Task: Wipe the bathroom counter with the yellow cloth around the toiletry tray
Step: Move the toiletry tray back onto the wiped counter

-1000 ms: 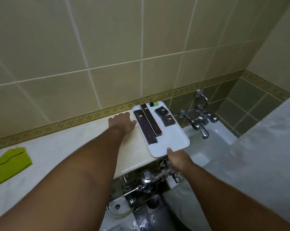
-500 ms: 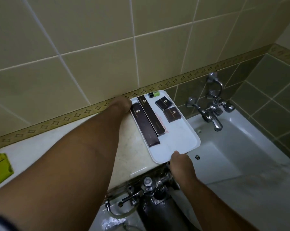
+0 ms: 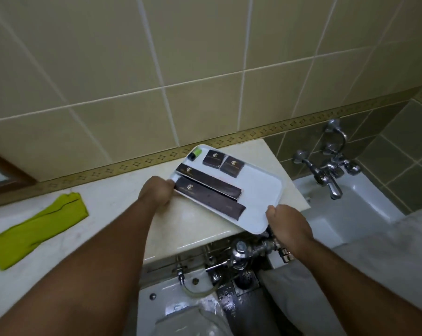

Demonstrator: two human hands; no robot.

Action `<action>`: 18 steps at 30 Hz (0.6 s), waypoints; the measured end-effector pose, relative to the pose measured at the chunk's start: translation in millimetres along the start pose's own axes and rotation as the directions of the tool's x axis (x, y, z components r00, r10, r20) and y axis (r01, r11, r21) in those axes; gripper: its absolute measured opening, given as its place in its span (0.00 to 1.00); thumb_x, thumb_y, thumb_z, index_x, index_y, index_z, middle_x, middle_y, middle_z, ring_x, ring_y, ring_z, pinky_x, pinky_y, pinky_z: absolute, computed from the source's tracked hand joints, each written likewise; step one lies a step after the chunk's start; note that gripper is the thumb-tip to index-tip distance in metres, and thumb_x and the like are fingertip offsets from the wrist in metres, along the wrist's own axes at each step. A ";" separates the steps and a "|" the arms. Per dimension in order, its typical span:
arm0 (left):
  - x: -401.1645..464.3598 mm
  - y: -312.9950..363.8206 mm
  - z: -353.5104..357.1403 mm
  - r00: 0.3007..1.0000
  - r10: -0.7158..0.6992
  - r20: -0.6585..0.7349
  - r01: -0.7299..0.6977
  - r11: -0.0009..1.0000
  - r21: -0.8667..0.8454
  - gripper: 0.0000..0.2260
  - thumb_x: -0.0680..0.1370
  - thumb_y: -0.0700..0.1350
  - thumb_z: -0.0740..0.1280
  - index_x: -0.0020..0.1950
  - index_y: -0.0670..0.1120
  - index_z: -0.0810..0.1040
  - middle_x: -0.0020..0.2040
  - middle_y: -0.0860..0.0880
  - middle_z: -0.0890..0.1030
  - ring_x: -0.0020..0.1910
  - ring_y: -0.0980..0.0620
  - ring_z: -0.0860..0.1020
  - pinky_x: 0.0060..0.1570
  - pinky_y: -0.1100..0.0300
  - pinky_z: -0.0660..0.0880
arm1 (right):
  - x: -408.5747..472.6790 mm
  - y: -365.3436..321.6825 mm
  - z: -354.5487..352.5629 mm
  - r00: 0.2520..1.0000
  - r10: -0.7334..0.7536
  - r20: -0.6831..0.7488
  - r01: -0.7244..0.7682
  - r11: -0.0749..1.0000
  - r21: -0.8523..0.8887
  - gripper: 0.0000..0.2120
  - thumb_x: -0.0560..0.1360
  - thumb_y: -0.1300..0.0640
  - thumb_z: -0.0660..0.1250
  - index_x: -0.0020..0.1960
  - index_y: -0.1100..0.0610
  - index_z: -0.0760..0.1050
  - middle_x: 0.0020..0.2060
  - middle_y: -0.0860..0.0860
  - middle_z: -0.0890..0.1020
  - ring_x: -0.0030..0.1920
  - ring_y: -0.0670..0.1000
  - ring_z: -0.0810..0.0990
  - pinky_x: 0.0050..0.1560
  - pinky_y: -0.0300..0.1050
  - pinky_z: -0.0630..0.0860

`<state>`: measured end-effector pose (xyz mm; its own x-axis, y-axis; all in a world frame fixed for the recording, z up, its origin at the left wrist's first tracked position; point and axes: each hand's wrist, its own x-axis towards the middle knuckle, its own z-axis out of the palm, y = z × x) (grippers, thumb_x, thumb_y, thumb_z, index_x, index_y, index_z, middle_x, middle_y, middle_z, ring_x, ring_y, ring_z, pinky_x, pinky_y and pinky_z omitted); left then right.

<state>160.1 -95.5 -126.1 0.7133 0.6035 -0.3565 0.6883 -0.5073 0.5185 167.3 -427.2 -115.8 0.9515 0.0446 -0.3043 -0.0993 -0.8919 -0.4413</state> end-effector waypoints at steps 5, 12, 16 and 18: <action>-44.1 -82.3 -44.8 0.985 -0.165 -0.054 0.146 0.954 -0.261 0.17 0.77 0.49 0.64 0.40 0.36 0.82 0.32 0.39 0.84 0.32 0.39 0.82 0.44 0.46 0.81 | 1.8 -57.0 2.4 0.980 -0.143 0.140 0.162 0.977 -0.141 0.21 0.81 0.49 0.50 0.52 0.60 0.78 0.54 0.60 0.81 0.51 0.59 0.78 0.49 0.48 0.71; -76.0 -158.1 -77.2 0.936 -0.331 -0.121 0.255 0.872 -0.417 0.14 0.76 0.44 0.65 0.33 0.37 0.78 0.25 0.42 0.76 0.24 0.44 0.75 0.33 0.57 0.70 | 2.8 -136.9 36.3 0.924 -0.313 0.222 0.370 0.880 -0.299 0.23 0.82 0.49 0.48 0.58 0.58 0.78 0.57 0.56 0.81 0.56 0.56 0.79 0.50 0.47 0.70; -76.2 -167.8 -83.1 0.913 -0.399 -0.085 0.324 0.835 -0.445 0.17 0.78 0.43 0.63 0.30 0.40 0.74 0.22 0.44 0.73 0.18 0.47 0.70 0.23 0.65 0.62 | 22.1 -172.3 55.5 0.914 -0.348 0.210 0.403 0.839 -0.367 0.22 0.82 0.49 0.49 0.58 0.57 0.79 0.56 0.54 0.82 0.55 0.56 0.79 0.53 0.47 0.73; -75.4 -167.1 -84.2 0.914 -0.405 -0.031 0.351 0.825 -0.444 0.20 0.80 0.43 0.61 0.29 0.40 0.73 0.21 0.43 0.72 0.14 0.50 0.66 0.16 0.68 0.58 | 32.9 -182.9 65.8 0.908 -0.363 0.211 0.419 0.809 -0.413 0.21 0.82 0.51 0.49 0.58 0.56 0.79 0.56 0.54 0.82 0.56 0.56 0.79 0.54 0.47 0.73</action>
<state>-19.8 -4.4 -120.4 0.3688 0.7758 -0.5120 0.7594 0.0662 0.6473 197.5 -232.9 -100.6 0.8384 0.4588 -0.2944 0.4385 -0.8884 -0.1358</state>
